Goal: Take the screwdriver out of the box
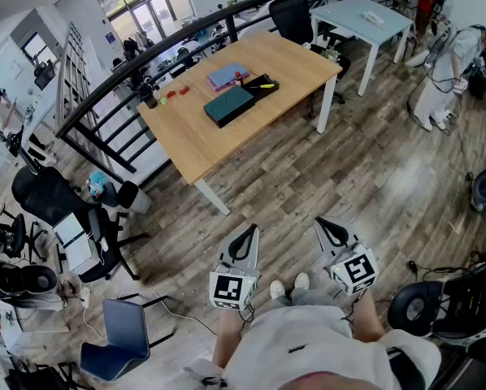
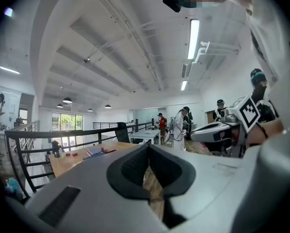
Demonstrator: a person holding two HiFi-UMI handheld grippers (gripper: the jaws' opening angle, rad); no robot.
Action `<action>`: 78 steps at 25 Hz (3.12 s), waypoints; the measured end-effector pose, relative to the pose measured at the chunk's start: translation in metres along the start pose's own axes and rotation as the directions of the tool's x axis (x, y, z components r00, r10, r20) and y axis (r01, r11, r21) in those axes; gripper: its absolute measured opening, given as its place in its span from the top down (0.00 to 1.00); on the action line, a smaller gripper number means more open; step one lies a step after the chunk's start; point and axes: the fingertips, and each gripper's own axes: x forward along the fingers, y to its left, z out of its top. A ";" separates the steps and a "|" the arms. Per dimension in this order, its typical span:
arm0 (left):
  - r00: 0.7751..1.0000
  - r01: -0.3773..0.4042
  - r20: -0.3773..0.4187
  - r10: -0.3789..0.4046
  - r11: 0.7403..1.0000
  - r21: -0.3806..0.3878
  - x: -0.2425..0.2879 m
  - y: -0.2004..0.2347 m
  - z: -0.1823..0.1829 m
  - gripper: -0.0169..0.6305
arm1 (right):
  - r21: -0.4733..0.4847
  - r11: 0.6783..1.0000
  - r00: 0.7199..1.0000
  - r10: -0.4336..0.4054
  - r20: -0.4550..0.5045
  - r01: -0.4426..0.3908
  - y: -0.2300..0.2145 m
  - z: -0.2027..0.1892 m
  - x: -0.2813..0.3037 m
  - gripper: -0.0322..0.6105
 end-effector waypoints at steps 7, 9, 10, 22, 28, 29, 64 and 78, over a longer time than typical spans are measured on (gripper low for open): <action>1.000 -0.004 -0.023 0.004 1.000 0.013 0.019 -0.002 -0.007 0.95 | 0.014 1.000 1.000 -0.002 0.012 0.001 -0.020 -0.010 0.010 0.96; 0.999 -0.013 -0.037 0.014 1.000 0.015 0.026 -0.006 -0.009 0.95 | 0.012 1.000 1.000 0.015 0.017 -0.015 -0.029 -0.010 0.010 0.96; 0.999 -0.020 -0.039 0.021 1.000 0.019 0.030 -0.009 -0.007 0.95 | 0.011 1.000 0.999 0.026 0.024 -0.026 -0.035 -0.008 0.010 0.96; 0.996 -0.089 -0.016 0.090 0.995 0.032 0.082 -0.018 0.012 0.95 | 0.015 0.997 0.994 0.077 0.071 -0.078 -0.093 0.005 0.024 0.96; 0.995 -0.102 -0.014 0.102 0.994 0.026 0.112 0.000 0.006 0.95 | 0.019 0.997 0.994 0.079 0.069 -0.080 -0.110 -0.001 0.054 0.96; 0.995 -0.103 -0.011 0.103 0.994 0.027 0.117 0.006 0.006 0.95 | 0.017 0.997 0.994 0.080 0.071 -0.081 -0.112 0.000 0.061 0.96; 1.000 0.017 0.004 -0.017 1.000 -0.003 0.325 0.287 -0.002 0.95 | 0.012 0.999 0.999 -0.045 -0.023 0.045 -0.201 0.023 0.378 0.96; 0.998 0.049 -0.027 -0.049 0.999 0.004 0.395 0.322 -0.025 0.95 | 0.025 0.998 0.997 -0.061 -0.036 0.062 -0.247 0.009 0.436 0.96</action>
